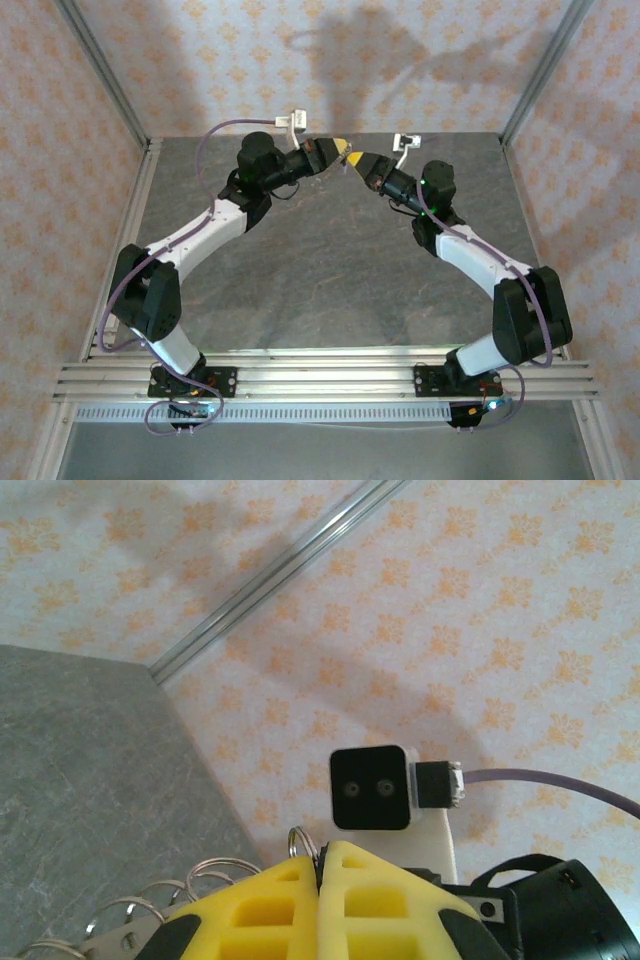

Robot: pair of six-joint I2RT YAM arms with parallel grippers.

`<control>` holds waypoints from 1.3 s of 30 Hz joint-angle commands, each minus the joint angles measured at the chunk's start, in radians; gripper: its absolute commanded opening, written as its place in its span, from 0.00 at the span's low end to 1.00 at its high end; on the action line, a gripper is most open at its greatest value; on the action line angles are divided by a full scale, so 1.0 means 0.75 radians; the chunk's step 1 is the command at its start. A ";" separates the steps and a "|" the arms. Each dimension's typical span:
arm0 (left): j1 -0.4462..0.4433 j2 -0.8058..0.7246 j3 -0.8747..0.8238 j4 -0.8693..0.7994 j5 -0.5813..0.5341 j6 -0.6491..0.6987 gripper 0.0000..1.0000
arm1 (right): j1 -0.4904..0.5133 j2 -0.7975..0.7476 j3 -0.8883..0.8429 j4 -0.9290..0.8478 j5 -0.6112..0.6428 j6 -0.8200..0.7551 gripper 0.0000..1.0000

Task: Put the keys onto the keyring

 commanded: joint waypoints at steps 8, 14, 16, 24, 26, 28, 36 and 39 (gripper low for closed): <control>-0.008 -0.036 0.027 0.091 -0.032 -0.009 0.00 | 0.043 -0.123 -0.059 -0.053 -0.032 -0.080 0.16; -0.008 -0.052 0.013 0.093 -0.050 -0.012 0.00 | -0.010 -0.265 -0.053 -0.189 0.042 -0.147 0.22; -0.007 -0.060 0.011 0.097 -0.058 -0.021 0.00 | -0.026 -0.299 -0.036 -0.211 0.080 -0.143 0.23; -0.024 -0.112 -0.018 0.097 -0.157 -0.041 0.00 | -0.027 -0.231 0.052 -0.135 0.291 0.024 0.33; -0.028 -0.125 -0.031 0.097 -0.186 -0.051 0.00 | -0.018 -0.179 0.081 -0.073 0.292 0.074 0.33; -0.033 -0.137 -0.046 0.106 -0.217 -0.058 0.00 | -0.002 -0.133 0.101 -0.026 0.306 0.101 0.33; -0.042 -0.144 -0.067 0.117 -0.262 -0.073 0.00 | 0.058 -0.055 0.131 0.067 0.346 0.127 0.32; -0.046 -0.138 -0.067 0.120 -0.266 -0.076 0.00 | 0.074 -0.043 0.133 0.089 0.349 0.129 0.31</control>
